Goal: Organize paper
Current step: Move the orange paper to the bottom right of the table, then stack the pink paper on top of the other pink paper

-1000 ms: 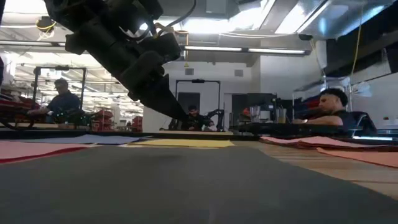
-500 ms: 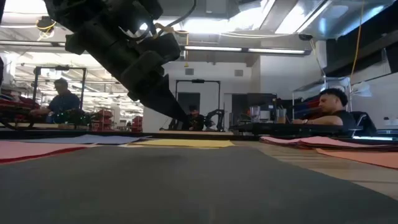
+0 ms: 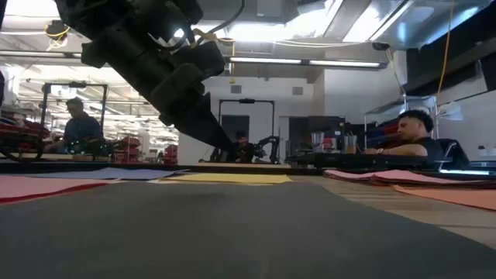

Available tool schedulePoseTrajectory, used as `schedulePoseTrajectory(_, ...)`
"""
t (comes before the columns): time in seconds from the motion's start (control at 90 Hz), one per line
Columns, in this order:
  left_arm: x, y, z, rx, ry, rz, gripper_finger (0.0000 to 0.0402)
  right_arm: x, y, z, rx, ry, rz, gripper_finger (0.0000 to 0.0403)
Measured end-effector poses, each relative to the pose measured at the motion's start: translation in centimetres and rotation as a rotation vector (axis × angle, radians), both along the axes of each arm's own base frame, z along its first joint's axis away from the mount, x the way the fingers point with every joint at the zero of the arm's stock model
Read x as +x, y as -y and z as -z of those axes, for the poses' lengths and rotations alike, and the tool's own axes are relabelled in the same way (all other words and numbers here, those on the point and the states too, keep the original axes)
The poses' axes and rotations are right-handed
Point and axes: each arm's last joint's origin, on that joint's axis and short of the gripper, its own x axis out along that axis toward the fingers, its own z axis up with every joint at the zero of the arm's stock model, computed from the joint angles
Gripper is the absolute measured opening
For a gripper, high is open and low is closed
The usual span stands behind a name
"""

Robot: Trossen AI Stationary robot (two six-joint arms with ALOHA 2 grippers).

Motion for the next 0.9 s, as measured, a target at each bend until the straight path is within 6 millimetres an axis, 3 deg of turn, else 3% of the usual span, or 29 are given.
schedulePoseTrajectory(0.167, 0.0, 0.0, 0.0, 0.000, 0.000, 0.000, 0.0000, 0.4, -0.2, -1.4, -0.051, 0.002, -0.008, 0.0066)
schedulePoseTrajectory(0.311, 0.0, 0.0, 0.0, 0.002, 0.000, 0.002, 0.0000, 1.3, 1.2, -2.8, -0.223, 0.035, 0.021, 0.0083)
schedulePoseTrajectory(0.522, 0.0, -0.1, 0.0, 0.014, 0.000, 0.010, 0.0000, 3.4, 5.5, -2.8, -0.508, 0.047, 0.050, 0.0085)
schedulePoseTrajectory(0.722, 0.1, -0.1, -0.1, 0.011, 0.011, 0.007, 0.0000, 5.8, 10.2, -2.2, -0.657, -0.012, -0.002, 0.0085)
schedulePoseTrajectory(0.9, 0.9, 1.0, -1.6, -0.007, 0.199, 0.024, 0.0000, 6.3, 13.8, -2.3, -0.695, -0.041, -0.043, 0.0085)
